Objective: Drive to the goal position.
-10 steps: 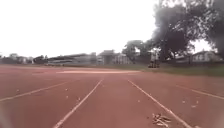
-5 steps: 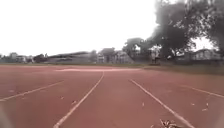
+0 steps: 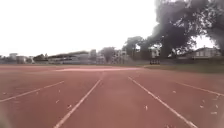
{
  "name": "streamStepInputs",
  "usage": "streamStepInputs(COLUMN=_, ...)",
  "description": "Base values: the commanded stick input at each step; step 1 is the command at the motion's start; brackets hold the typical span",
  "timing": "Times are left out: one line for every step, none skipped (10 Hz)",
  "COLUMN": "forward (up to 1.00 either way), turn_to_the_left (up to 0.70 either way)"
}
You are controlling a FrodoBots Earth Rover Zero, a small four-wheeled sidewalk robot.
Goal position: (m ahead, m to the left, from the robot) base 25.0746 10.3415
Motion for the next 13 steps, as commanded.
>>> streamStepInputs(forward=0.45, turn_to_the_left=0.00)
streamStepInputs(forward=0.45, turn_to_the_left=0.00)
streamStepInputs(forward=0.45, turn_to_the_left=0.00)
streamStepInputs(forward=0.45, turn_to_the_left=0.00)
streamStepInputs(forward=0.45, turn_to_the_left=0.00)
streamStepInputs(forward=0.45, turn_to_the_left=0.00)
streamStepInputs(forward=0.45, turn_to_the_left=0.00)
streamStepInputs(forward=0.45, turn_to_the_left=0.00)
streamStepInputs(forward=0.45, turn_to_the_left=0.00)
streamStepInputs(forward=0.45, turn_to_the_left=0.00)
streamStepInputs(forward=0.45, turn_to_the_left=0.00)
streamStepInputs(forward=0.45, turn_to_the_left=0.00)
streamStepInputs(forward=0.45, turn_to_the_left=0.00)
